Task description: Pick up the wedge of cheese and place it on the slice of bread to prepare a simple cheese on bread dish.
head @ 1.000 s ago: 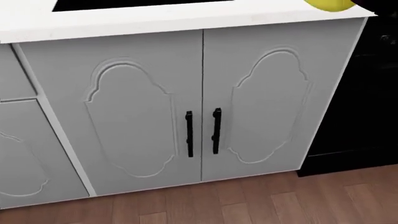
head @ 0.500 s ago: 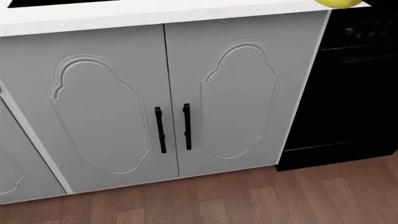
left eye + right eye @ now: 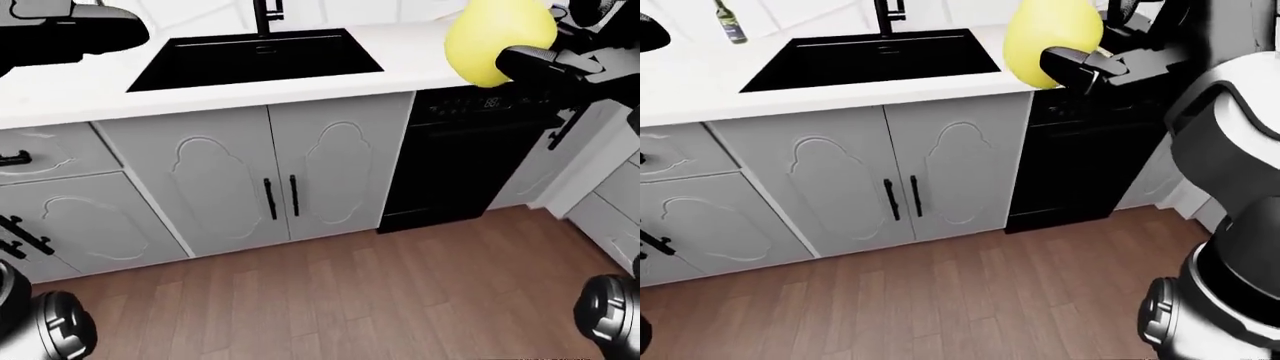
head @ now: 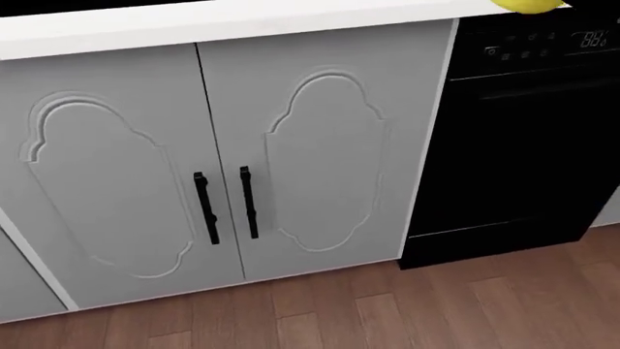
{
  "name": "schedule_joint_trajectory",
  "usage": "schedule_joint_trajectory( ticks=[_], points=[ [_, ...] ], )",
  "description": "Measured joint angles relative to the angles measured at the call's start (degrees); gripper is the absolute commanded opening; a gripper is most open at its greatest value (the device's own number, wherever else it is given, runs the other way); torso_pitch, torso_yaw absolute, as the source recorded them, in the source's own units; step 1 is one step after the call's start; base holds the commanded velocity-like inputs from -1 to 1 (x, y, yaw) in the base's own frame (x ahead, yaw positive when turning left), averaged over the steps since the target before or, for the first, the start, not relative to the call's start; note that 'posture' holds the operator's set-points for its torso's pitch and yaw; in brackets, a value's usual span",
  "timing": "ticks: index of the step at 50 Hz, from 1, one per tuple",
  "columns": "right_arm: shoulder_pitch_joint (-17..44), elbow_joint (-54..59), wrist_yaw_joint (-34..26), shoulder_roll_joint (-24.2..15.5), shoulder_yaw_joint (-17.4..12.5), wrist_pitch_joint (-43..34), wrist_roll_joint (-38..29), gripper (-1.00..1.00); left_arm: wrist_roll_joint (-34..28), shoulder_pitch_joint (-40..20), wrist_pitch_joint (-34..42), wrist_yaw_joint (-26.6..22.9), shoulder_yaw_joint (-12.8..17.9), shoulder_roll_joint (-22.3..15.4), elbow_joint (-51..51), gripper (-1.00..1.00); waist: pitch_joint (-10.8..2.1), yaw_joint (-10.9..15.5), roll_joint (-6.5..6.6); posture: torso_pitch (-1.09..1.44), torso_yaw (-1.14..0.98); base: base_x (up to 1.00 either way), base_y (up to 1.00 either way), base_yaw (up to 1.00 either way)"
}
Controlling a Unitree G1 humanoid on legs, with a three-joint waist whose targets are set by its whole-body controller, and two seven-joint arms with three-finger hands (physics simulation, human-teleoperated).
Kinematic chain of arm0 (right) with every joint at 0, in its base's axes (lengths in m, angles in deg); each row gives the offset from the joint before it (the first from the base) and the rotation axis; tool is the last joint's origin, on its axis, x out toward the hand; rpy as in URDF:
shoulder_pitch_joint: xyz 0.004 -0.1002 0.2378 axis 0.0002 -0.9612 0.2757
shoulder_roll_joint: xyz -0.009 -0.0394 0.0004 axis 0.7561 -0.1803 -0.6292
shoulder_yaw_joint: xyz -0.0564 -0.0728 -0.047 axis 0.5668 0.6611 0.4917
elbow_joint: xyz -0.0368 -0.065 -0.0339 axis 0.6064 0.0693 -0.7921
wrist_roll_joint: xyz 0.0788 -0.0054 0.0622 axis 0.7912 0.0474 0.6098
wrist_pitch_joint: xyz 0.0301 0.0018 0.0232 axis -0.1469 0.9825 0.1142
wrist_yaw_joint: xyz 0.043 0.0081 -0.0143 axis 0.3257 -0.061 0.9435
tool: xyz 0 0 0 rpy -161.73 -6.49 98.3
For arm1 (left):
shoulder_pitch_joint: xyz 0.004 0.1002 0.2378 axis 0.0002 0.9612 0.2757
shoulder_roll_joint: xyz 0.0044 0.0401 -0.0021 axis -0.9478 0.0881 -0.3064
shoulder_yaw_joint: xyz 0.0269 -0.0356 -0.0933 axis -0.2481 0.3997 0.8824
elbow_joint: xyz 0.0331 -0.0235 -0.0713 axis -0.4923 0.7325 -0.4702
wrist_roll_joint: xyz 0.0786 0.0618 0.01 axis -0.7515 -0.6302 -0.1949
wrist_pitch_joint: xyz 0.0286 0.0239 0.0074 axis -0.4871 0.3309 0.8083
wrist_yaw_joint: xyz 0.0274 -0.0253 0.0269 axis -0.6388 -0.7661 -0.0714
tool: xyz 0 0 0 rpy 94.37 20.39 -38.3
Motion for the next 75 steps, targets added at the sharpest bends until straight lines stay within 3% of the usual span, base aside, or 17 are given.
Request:
schedule_joint_trajectory(
  ticks=[2, 5, 8, 10, 11, 14, 24, 27, 31, 37, 41, 50, 57, 60, 63, 67, 75],
  points=[
    [0.12, 0.3, -0.23, 0.04, 0.56, -0.44, 0.26, -1.0, 0.69, -0.45, 0.75, 0.69, -0.35, -0.2, -0.1, 1.0, -0.68, -0.27, -0.17, 0.0, 0.0, 0.0, -0.27, 0.0],
    [0.9, 0.18, -0.22, 0.09, 0.62, -0.17, -0.15, -1.0, 1.63, -0.85, 0.55, 1.06, -0.57, -0.64, -0.3, 1.0, -0.71, -0.52, -1.86, 0.0, 0.0, 0.0, -0.26, 0.0],
    [1.1, -0.34, -0.51, 0.4, 0.57, 0.45, -0.77, -1.0, 2.06, -0.58, 0.2, 1.44, -0.39, -1.0, -0.07, 1.0, -0.33, -0.2, -4.46, 0.0, 0.0, 0.0, -0.27, 0.0],
    [1.11, -0.12, -0.88, 0.5, 0.67, 0.59, -1.16, -1.0, 2.01, -0.71, -0.12, 1.59, -0.8, -1.06, 0.34, 1.0, -0.85, -0.33, -7.12, 0.0, 0.0, 0.0, -0.27, 0.0],
    [0.57, 0.1, -1.01, 0.56, 0.34, 0.62, -1.42, -1.0, 1.99, -0.26, -0.36, 1.58, -1.11, -0.53, -0.08, 1.0, -0.58, -0.77, -6.25, 0.0, 0.0, 0.0, -0.27, 0.0],
    [-0.03, 0.83, -0.92, 0.67, -0.05, -0.41, -2.47, -1.0, 2.5, 0.41, -0.48, 0.73, -2.58, -0.25, 0.23, 1.0, -0.16, -1.2, -5.82, 0.0, 0.0, 0.0, -0.28, 0.0],
    [0.15, 0.67, -2.26, 1.4, 0.19, 0.18, -4.07, -1.0, 1.3, 0.5, -2.28, -0.08, -1.26, -0.77, 1.06, 1.0, 0.1, -0.62, 0.15, 0.0, 0.0, 0.0, -0.27, 0.0],
    [-0.91, 0.41, -3.12, 2.07, 0.56, 0.35, -4.21, -1.0, 1.43, 1.3, -1.91, 0.2, -0.21, -0.95, 1.66, 1.0, 0.39, 0.05, -0.65, 0.0, 0.0, 0.0, -0.27, 0.0],
    [-0.66, 0.86, -3.91, 2.4, 1.54, -0.05, -4.49, -1.0, 1.96, 0.8, -1.21, 1.53, -0.02, -0.78, 2.3, 1.0, -0.76, -0.4, -1.18, 0.0, 0.0, 0.0, -0.27, 0.0],
    [0.17, 0.22, -4.45, 2.72, 0.84, 1.29, -5.83, -1.0, 1.84, 1.0, -2.7, 1.97, -1.43, -0.06, 1.58, 1.0, -1.05, -0.3, -6.52, 0.0, 0.0, 0.0, -0.27, 0.0],
    [-0.78, 1.33, -4.41, 3.49, 0.82, 0.44, -7.67, -1.0, 1.12, 2.02, -3.22, 0.4, -3.42, 1.16, 2.69, 1.0, -0.13, -1.12, -5.01, 0.0, 0.0, 0.0, -0.28, 0.0],
    [0.7, 0.54, -5.57, 3.61, 0.65, -0.23, -8.91, -1.0, 0.25, 0.87, -3.21, 0.16, -0.58, 0.13, 1.85, 1.0, -0.06, -0.61, 0.16, 0.0, 0.0, 0.0, -0.28, 0.0],
    [0.8, 0.92, -7.18, 4.92, 3.28, -0.7, -9.44, -1.0, 0.65, 1.02, -2.24, 1.07, -0.77, -0.26, 2.63, 1.0, -0.88, -0.41, -0.9, 0.0, 0.0, 0.0, -0.27, 0.0],
    [1.31, 0.36, -7.52, 5.08, 2.77, -0.32, -10.44, -1.0, 0.99, 0.74, -2.56, 1.07, -0.63, -0.42, 2.02, 1.0, -0.44, -0.31, -3.09, 0.0, 0.0, 0.0, -0.27, 0.0],
    [1.53, 0.14, -7.93, 5.23, 2.38, -0.12, -11.27, -1.0, 1.47, 0.43, -2.56, 1.29, -0.33, -0.62, 2.0, 1.0, -0.95, -0.32, -6.34, 0.0, 0.0, 0.0, -0.27, 0.0],
    [0.24, 1.3, -8.09, 5.39, 1.54, -0.74, -13.1, -1.0, 2.15, 1.34, -2.93, 0.55, -2.1, -0.29, 2.15, 1.0, -0.28, -1.18, -4.8, 0.0, 0.0, 0.0, -0.28, 0.0],
    [1.42, 0.55, -9.25, 6.3, 2.42, -1.07, -14.51, -1.0, 0.21, 1.23, -5.0, -0.83, -1.56, -0.46, 3.56, 1.0, 0.35, -0.69, 0.08, 0.0, 0.0, 0.0, -0.31, 0.0]
  ],
)
